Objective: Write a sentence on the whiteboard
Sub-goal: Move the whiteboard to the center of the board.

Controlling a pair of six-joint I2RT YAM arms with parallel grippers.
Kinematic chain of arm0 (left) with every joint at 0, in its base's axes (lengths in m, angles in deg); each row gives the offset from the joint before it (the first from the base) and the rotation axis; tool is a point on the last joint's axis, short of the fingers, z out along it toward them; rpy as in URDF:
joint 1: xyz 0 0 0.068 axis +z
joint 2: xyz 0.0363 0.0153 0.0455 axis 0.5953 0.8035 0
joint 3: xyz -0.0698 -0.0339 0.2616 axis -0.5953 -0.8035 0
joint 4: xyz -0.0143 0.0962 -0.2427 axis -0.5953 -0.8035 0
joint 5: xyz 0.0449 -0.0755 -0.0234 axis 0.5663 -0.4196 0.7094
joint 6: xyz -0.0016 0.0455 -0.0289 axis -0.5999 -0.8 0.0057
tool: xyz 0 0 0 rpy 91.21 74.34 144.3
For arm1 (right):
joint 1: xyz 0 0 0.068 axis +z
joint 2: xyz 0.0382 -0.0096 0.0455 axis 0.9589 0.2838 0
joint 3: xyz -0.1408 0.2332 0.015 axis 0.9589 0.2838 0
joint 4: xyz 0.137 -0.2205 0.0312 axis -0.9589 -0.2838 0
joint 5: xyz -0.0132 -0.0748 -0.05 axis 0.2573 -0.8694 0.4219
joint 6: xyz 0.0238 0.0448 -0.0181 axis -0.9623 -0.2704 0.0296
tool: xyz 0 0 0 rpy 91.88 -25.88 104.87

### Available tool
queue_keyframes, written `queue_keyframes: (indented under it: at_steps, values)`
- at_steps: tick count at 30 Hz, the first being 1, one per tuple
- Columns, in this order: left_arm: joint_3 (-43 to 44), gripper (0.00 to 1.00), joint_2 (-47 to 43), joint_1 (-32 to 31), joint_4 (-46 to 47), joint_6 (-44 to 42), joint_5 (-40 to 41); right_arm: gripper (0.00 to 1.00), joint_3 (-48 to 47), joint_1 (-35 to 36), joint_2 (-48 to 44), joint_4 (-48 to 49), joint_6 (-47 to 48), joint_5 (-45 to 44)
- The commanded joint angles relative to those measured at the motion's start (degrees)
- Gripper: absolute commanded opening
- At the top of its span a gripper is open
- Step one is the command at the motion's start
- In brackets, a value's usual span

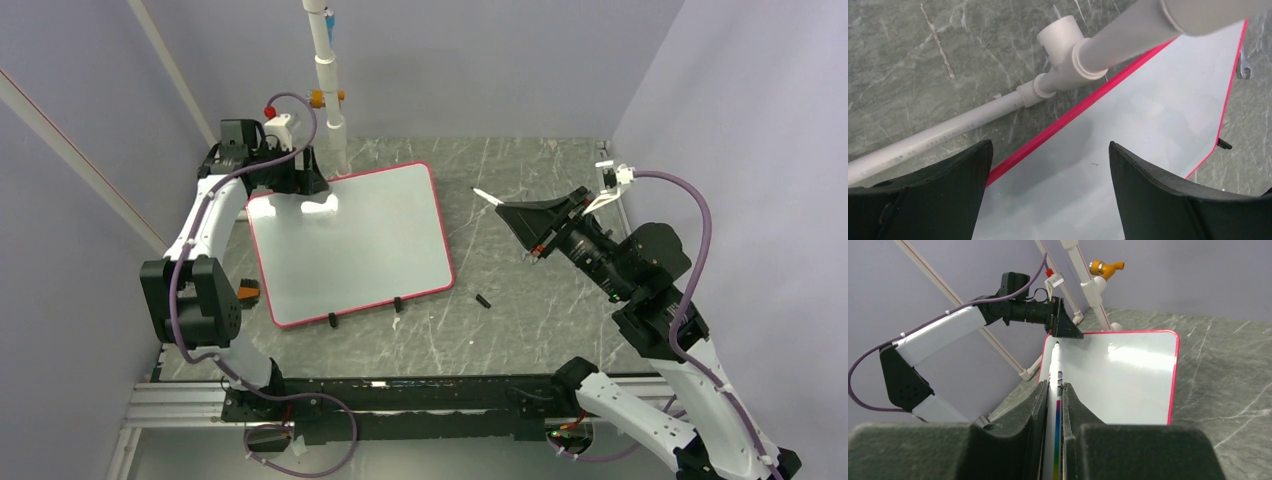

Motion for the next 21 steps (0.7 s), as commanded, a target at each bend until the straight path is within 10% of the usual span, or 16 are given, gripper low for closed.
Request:
queue_keyframes:
  at_steps: [1,21]
  values:
    - [-3.4,0.89,-6.2,-0.3,-1.0,0.9,-1.1,0.0,-0.3,0.0,-0.9,3.8,0.1,1.3]
    - [-19.8,0.81,-19.9,-5.0,0.6,8.0,-4.5,0.0,-0.6,-0.1,-3.8,1.7,0.3,1.2]
